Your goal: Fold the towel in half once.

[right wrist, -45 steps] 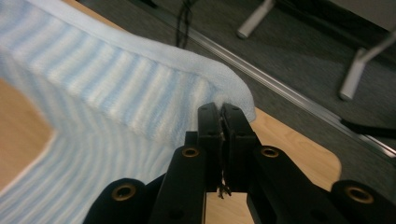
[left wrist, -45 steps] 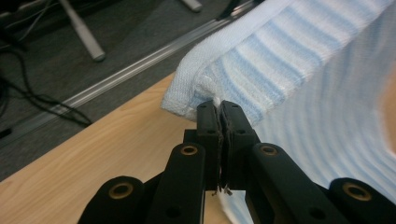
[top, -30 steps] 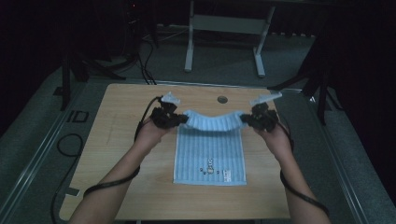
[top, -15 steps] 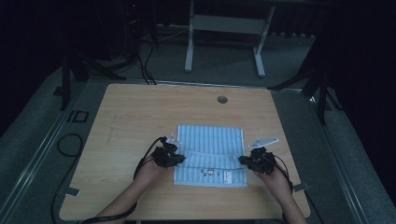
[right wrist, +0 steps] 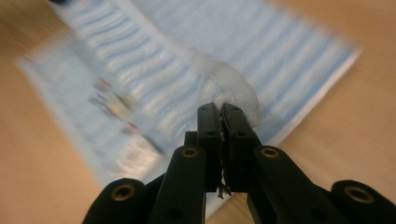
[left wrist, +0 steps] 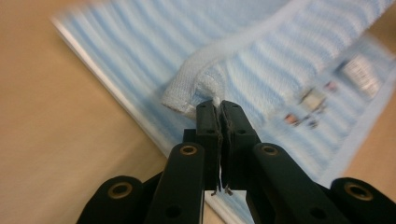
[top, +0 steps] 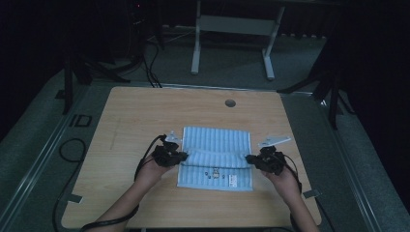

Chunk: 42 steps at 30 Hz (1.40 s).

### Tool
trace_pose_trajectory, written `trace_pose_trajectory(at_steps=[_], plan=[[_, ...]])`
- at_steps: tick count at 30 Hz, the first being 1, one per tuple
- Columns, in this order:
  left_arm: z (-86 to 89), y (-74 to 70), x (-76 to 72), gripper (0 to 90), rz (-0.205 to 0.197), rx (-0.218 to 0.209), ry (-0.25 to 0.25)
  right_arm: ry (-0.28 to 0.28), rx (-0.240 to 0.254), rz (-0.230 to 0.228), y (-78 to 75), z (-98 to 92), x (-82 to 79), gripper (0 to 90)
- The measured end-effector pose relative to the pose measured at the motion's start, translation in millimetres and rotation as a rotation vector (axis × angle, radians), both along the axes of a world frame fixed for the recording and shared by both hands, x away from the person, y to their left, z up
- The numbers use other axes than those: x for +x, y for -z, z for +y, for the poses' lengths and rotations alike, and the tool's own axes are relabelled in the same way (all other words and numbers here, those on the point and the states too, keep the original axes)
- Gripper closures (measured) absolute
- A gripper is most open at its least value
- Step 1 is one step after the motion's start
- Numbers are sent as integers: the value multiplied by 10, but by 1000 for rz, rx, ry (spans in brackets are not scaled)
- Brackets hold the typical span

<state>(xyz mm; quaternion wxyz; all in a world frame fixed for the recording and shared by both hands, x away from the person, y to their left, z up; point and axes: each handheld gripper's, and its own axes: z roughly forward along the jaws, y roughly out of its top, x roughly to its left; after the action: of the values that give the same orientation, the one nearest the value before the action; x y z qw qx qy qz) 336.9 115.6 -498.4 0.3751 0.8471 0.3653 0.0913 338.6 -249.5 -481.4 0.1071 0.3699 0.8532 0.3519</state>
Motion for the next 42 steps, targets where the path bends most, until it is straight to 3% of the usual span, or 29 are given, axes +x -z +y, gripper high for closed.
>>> trace_pose_trajectory(at_steps=[1,2,4,5,6,8,11,14,16,18,20,21,23,25,27,31,35,37,39,42], plan=[[41,-67,-107,847,-5,-5,8,-18,32,-31,-112,-22,-114,862],[84,-99,-218,779,24,-10,32,-42,64,-50,-187,-49,-257,833],[158,-41,-426,544,123,-7,101,-109,97,-27,-186,-100,-543,700],[187,34,-536,497,166,3,122,-112,71,-26,-124,-122,-665,656],[204,71,-595,448,183,3,137,-96,30,-7,-30,-154,-765,614],[240,133,-703,431,207,-1,170,-75,17,41,84,-209,-813,594],[262,136,-751,412,184,-8,183,-27,48,91,166,-273,-784,559],[255,106,-717,412,161,-15,173,-32,53,84,157,-230,-746,529],[238,101,-672,413,156,-13,168,-41,83,99,161,-187,-684,527],[208,115,-641,424,174,-19,183,-58,98,117,177,-130,-657,510],[153,147,-656,425,188,-4,211,-76,88,122,211,-81,-658,517],[142,156,-664,436,196,-2,232,-90,81,145,248,-54,-662,529],[118,171,-700,439,211,4,249,-109,57,146,286,-29,-697,528],[95,174,-766,450,230,19,298,-110,49,164,312,-28,-728,529],[84,179,-831,449,243,34,327,-125,33,177,331,-35,-769,577],[147,176,-873,444,249,39,310,-148,1,194,393,-23,-867,595],[269,125,-865,444,244,8,282,-157,-31,193,471,9,-943,553],[321,75,-851,444,238,-9,275,-142,-30,188,456,-18,-919,566],[353,33,-819,443,209,17,251,-116,-26,181,415,-68,-866,579],[406,8,-700,425,196,30,211,-79,-24,157,344,-139,-763,591]])
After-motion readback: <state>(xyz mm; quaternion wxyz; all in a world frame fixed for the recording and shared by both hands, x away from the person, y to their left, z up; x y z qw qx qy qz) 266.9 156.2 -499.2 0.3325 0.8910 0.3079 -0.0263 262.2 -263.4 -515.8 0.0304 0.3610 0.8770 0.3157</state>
